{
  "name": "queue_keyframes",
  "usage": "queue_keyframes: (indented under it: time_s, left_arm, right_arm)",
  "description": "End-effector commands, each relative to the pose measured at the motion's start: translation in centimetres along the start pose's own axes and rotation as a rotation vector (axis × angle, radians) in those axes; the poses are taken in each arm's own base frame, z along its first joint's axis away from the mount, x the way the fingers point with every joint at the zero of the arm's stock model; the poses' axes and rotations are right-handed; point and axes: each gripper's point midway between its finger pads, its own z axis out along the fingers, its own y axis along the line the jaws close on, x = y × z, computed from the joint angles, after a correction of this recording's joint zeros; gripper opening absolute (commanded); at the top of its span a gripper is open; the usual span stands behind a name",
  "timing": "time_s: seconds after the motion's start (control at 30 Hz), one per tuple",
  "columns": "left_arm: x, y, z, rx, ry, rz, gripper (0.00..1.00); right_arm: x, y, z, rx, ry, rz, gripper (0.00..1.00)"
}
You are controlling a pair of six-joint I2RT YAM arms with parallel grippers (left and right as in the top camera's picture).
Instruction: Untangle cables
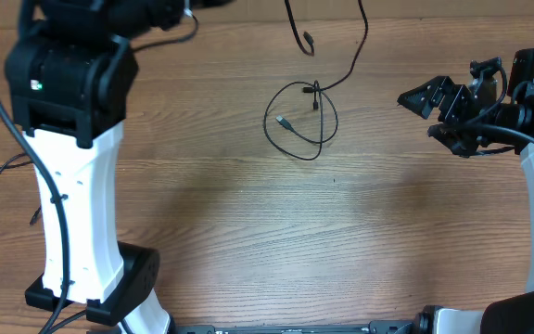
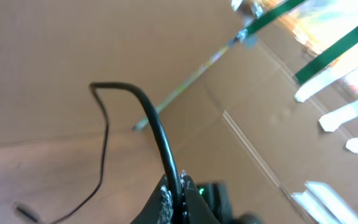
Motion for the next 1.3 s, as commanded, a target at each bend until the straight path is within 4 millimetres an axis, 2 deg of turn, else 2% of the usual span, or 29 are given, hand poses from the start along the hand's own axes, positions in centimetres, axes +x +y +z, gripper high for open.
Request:
queue_keyframes:
  time_s: [0.0, 0.17, 0.33, 0.4, 0.47, 0.5, 0.53, 0.6, 0.67, 0.7, 0.8, 0.93, 1.03, 1.17, 1.27]
  left_arm:
    - [-2.5, -0.3, -1.7, 0.040, -0.057, -0.086, 0.04]
    - [-6.6, -0.2, -4.2, 0.080, -0.173, -0.130, 0.04]
    - [-10.7, -0.2, -7.6, 0.118, -0.297, -0.129, 0.04]
    - [-11.3, 0.2, -8.2, 0.105, -0.317, -0.118, 0.04]
    - [-10.7, 0.8, -8.2, 0.085, -0.289, -0.078, 0.04]
    - [-9.4, 1.9, -7.6, 0.041, -0.237, -0.025, 0.04]
    - [-7.7, 3.8, -6.9, -0.035, -0.183, -0.012, 0.04]
    - [-5.7, 6.7, -6.2, -0.156, -0.129, -0.027, 0.04]
    - [-2.7, 10.8, -5.2, -0.317, -0.049, -0.081, 0.04]
    - [-2.0, 11.4, -4.9, -0.334, -0.025, -0.090, 0.04]
    - [-1.0, 12.4, -3.3, -0.334, 0.018, -0.090, 0.04]
    - [-1.5, 12.0, -1.4, -0.278, 0.019, 0.003, 0.04]
    - [-2.2, 11.6, -1.0, -0.260, 0.011, 0.152, 0.04]
    - [-3.6, 12.5, -1.4, -0.333, -0.028, 0.329, 0.04]
    - [-4.5, 11.7, -1.3, -0.312, -0.063, 0.370, 0.04]
  right_arm:
    - [-0.6, 1.0, -0.9, -0.018, -0.028, -0.030, 0.98]
    - [-0.6, 1.0, -0.9, -0.019, -0.028, -0.031, 0.98]
    - [-0.6, 1.0, -0.9, -0.018, -0.028, -0.053, 0.98]
    - [-0.6, 1.0, -0.9, -0.018, -0.028, -0.053, 0.98]
    - [-0.6, 1.0, -0.9, -0.018, -0.028, -0.053, 0.98]
    - [-0.6, 1.0, -0.9, -0.018, -0.028, -0.053, 0.98]
    - [-0.6, 1.0, -0.9, -0.018, -0.029, -0.053, 0.98]
    - [-0.6, 1.0, -0.9, -0.018, -0.028, -0.053, 0.98]
    - [-0.6, 1.0, -0.9, -0.018, -0.028, -0.053, 0.98]
    - [-0.6, 1.0, -0.9, -0.019, -0.028, -0.052, 0.98]
    - [-0.4, 0.9, -0.9, -0.016, -0.022, -0.047, 0.98]
    - [-0.2, 0.8, -0.9, -0.013, -0.013, -0.040, 0.98]
    - [-0.2, 0.8, -0.9, -0.013, -0.014, -0.040, 0.98]
    - [-0.3, 0.8, -0.9, -0.013, -0.015, -0.042, 0.98]
    - [-0.3, 0.8, -0.9, -0.013, -0.015, -0.043, 0.98]
